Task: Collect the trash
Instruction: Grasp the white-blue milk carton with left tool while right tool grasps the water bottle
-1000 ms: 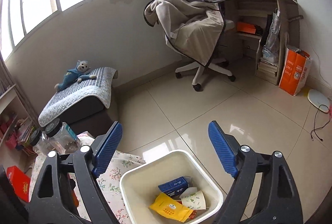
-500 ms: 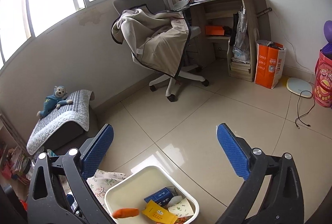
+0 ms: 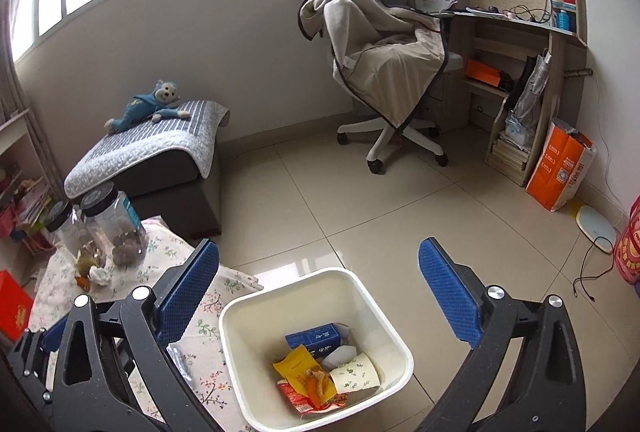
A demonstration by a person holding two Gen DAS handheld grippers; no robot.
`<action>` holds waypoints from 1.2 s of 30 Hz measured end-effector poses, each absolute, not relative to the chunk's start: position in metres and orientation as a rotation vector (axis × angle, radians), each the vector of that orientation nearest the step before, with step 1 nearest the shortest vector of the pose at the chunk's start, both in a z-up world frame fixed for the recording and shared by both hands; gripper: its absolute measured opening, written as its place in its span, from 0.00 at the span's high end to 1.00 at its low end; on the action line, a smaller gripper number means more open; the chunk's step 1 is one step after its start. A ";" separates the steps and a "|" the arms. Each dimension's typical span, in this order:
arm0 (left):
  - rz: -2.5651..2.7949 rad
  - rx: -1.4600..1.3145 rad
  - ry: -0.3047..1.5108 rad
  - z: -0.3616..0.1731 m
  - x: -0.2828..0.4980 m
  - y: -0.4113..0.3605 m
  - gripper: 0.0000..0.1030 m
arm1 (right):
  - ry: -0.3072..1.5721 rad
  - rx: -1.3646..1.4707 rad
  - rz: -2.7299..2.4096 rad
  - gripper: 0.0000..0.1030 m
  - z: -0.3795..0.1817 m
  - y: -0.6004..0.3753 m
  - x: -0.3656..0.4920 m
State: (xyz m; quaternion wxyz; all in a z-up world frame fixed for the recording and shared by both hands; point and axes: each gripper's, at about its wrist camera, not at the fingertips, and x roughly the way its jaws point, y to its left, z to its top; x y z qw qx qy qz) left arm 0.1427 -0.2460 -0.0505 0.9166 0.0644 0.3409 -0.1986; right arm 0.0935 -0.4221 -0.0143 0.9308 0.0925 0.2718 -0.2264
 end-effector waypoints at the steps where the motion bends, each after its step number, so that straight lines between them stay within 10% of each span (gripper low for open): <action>1: -0.391 0.127 0.705 -0.052 0.143 -0.234 0.18 | 0.568 0.159 -0.446 0.07 -0.015 -0.411 0.096; 21: -0.546 0.698 1.270 -0.159 0.157 -0.071 0.14 | 0.909 -0.177 -0.076 0.07 -0.078 -0.258 0.157; 30: -0.599 0.918 1.242 -0.212 0.154 -0.056 0.14 | 1.199 -0.155 -0.012 0.07 -0.143 -0.263 0.215; 36: -0.625 0.869 1.194 -0.207 0.164 -0.050 0.37 | 1.271 -0.070 0.006 0.07 -0.164 -0.263 0.248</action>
